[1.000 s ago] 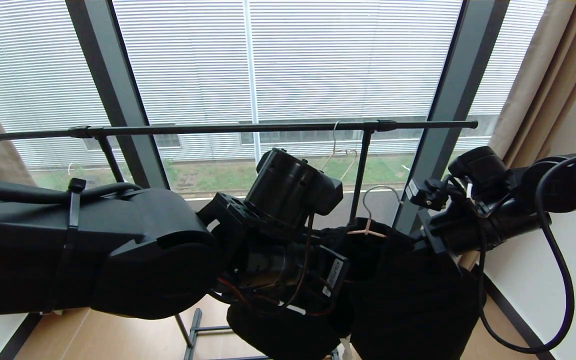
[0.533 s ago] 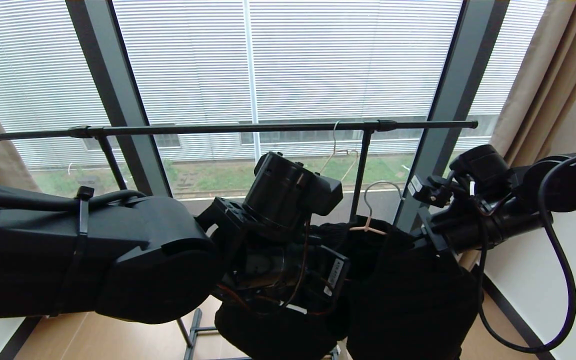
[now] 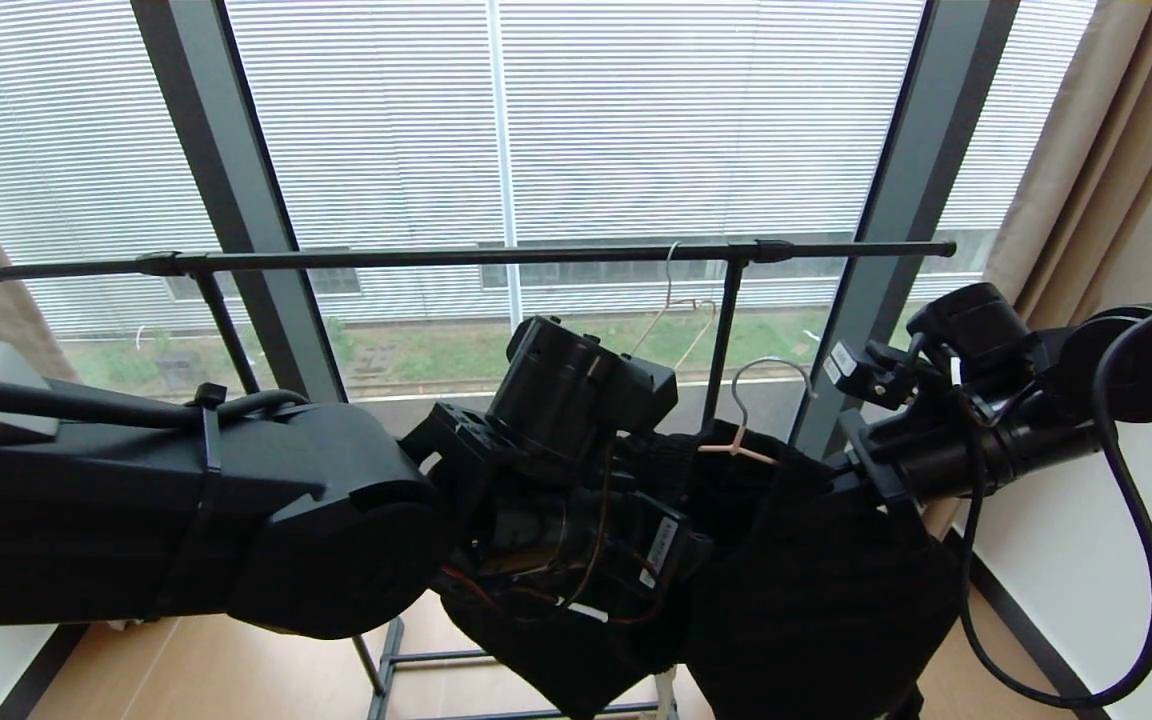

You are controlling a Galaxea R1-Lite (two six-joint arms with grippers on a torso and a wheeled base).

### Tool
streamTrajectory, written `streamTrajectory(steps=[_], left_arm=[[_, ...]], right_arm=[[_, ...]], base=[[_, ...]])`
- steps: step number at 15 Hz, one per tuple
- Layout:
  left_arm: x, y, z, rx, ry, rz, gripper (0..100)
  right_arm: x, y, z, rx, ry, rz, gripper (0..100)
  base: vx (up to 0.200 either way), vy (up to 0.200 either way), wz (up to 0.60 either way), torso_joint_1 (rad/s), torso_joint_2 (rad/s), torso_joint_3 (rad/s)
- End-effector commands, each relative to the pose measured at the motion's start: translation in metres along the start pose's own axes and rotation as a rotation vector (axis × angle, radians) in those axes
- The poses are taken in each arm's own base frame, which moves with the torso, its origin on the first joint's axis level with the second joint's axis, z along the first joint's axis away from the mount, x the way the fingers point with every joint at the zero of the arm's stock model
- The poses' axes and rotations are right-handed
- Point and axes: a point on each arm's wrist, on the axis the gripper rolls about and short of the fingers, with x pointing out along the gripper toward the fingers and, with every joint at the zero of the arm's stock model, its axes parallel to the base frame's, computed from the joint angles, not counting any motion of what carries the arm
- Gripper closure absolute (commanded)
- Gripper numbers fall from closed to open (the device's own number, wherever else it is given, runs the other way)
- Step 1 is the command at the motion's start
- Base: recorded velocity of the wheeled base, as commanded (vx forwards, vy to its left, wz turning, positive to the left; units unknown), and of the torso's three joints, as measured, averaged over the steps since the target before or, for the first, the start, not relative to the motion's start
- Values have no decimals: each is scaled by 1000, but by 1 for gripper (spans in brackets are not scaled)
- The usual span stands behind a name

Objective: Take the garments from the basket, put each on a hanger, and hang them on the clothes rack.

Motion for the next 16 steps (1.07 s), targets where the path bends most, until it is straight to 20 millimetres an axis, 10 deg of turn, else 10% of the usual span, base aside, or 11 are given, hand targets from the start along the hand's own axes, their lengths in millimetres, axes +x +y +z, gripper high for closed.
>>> streamTrajectory(steps=[1,12,16], left_arm=[[5,2,-3,-1,13,6,0],[-58,18,-3,-31,-85,36,0],[-86,60,-13,137,-130,-29,0]], right_arm=[[0,0,1,-2,-1,0,100],[1,-5,-2,-2,-3,-9,100],[2,-4,-3,2,1,-4,100]], base=[[0,0,0,0,0,0],[0,0,0,0,0,0],[0,0,0,0,0,0]])
